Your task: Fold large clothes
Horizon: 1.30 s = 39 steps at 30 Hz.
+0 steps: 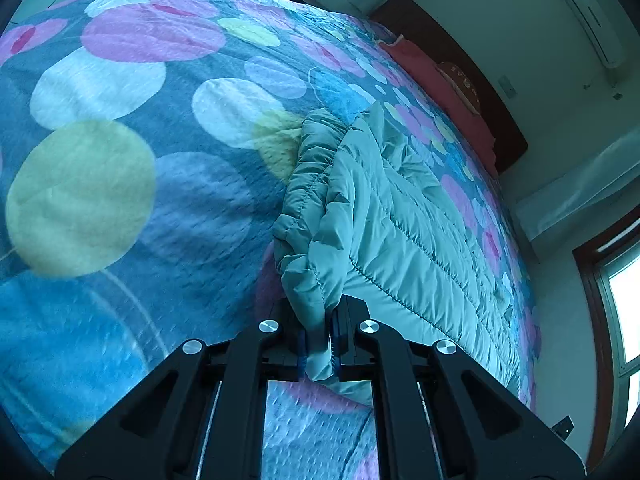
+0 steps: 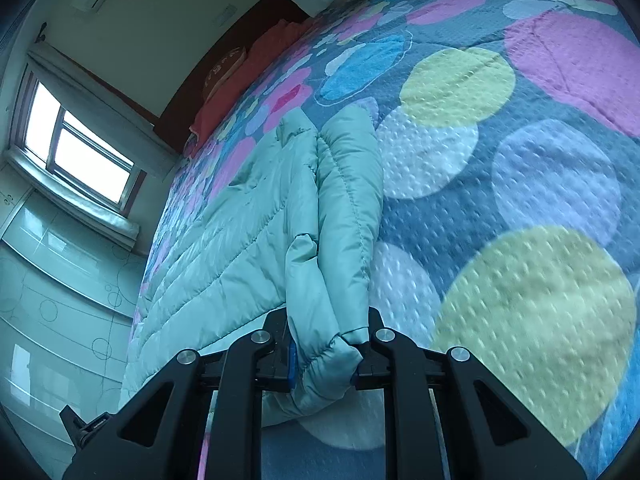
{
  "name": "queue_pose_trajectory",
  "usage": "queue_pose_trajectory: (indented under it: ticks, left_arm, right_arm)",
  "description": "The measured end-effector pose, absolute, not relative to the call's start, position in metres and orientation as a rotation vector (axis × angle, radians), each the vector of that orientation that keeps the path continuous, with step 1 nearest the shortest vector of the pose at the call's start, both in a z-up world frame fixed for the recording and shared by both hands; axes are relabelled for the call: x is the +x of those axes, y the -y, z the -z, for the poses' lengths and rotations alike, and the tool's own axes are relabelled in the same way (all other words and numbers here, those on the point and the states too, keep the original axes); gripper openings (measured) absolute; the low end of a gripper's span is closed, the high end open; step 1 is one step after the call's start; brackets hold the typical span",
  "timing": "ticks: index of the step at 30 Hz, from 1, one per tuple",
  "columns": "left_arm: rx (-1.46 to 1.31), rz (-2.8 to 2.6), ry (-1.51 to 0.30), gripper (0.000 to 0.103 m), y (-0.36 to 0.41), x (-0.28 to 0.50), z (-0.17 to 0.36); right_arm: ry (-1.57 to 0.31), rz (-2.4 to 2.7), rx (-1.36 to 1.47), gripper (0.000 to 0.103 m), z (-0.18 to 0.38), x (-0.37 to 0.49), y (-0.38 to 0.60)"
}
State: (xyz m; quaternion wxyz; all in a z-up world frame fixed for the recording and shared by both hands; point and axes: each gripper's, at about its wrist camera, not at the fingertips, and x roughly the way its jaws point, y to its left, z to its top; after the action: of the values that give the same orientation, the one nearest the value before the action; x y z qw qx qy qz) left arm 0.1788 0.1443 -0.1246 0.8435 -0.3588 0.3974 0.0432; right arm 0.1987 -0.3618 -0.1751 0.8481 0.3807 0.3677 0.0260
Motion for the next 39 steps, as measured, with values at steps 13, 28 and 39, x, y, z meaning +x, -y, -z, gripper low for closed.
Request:
queue_pose_trajectory:
  ticks: [13,28,39]
  left_arm:
    - [-0.769,-0.111,-0.875,0.008,-0.157,0.079,0.129]
    - [-0.593,-0.158,-0.916,0.029,-0.149,0.066,0.124]
    - [-0.405,-0.192,-0.91,0.039,-0.147,0.042,0.105]
  right_arm:
    - [-0.836,-0.1,0.789,0.018,0.183,0.108,0.358]
    - [-0.852,-0.087,0.758,0.035,0.184,0.082,0.366]
    - [-0.831,0.012,0.654,0.038,0.164,0.059,0.386]
